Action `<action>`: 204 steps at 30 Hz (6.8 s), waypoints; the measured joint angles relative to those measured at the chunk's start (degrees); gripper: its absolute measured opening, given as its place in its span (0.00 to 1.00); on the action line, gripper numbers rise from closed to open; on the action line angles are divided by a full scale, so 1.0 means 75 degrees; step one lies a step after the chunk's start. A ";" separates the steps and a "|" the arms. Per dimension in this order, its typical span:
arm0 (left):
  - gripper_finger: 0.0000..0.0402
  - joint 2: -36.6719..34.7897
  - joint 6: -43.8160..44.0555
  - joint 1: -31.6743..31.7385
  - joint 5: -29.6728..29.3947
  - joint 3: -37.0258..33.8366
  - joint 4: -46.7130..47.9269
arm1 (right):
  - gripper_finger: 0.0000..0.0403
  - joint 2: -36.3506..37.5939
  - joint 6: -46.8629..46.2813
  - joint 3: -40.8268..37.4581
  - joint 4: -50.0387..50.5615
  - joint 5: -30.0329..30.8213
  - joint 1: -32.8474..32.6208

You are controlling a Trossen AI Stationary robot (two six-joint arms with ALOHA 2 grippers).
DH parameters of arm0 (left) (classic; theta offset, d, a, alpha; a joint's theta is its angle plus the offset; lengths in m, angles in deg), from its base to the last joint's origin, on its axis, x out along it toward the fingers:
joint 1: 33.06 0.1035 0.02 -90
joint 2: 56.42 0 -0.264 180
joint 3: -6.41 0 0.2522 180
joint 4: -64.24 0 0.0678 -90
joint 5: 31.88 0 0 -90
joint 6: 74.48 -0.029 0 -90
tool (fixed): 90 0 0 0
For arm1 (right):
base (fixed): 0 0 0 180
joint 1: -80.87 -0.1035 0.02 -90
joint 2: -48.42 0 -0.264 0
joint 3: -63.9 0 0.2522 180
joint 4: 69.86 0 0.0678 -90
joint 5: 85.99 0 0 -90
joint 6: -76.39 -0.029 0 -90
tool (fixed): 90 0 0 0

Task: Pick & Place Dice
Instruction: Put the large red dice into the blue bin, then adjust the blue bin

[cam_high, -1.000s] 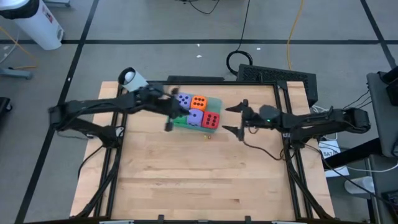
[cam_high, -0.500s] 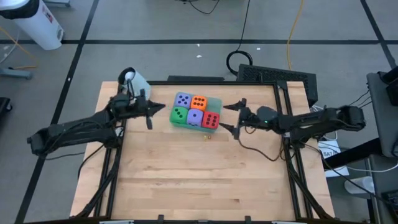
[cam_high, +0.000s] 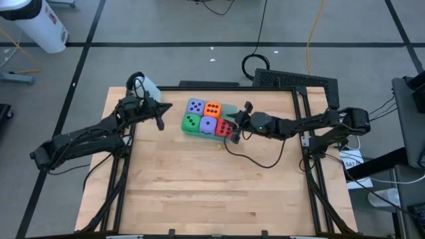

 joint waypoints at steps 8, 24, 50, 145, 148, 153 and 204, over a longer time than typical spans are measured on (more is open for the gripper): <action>0.01 0.0000 0.0181 -0.0021 0.0152 0.0003 -0.0063 | 0.04 -0.0038 -0.0189 0.0000 0.0765 -0.0720 0.0187; 0.01 0.0081 0.0135 -0.0025 0.0573 0.0003 -0.0120 | 0.00 -0.0870 -0.0108 0.0017 0.0848 -0.1942 0.0992; 0.01 0.0968 0.0114 -0.0002 0.0844 0.0119 -0.0513 | 0.00 -0.1563 -0.0038 0.1890 0.2902 -0.2713 0.1463; 0.01 0.2720 -0.1684 -0.0398 0.1448 0.0117 0.0300 | 0.00 -0.2430 0.1418 0.1399 0.2458 -0.2231 -0.0052; 0.01 0.2725 -0.1609 -0.0409 0.1482 0.0117 0.0056 | 0.00 -0.2429 0.1411 0.1396 0.2318 -0.2402 -0.0058; 0.01 0.2724 -0.1482 -0.0463 0.1738 0.0117 -0.0267 | 0.00 -0.2093 0.1483 0.1359 0.1409 -0.2262 -0.0355; 0.01 0.2722 -0.1964 -0.0549 0.1501 0.0117 -0.0947 | 0.00 -0.1166 0.1079 0.1367 0.0496 -0.2007 -0.0448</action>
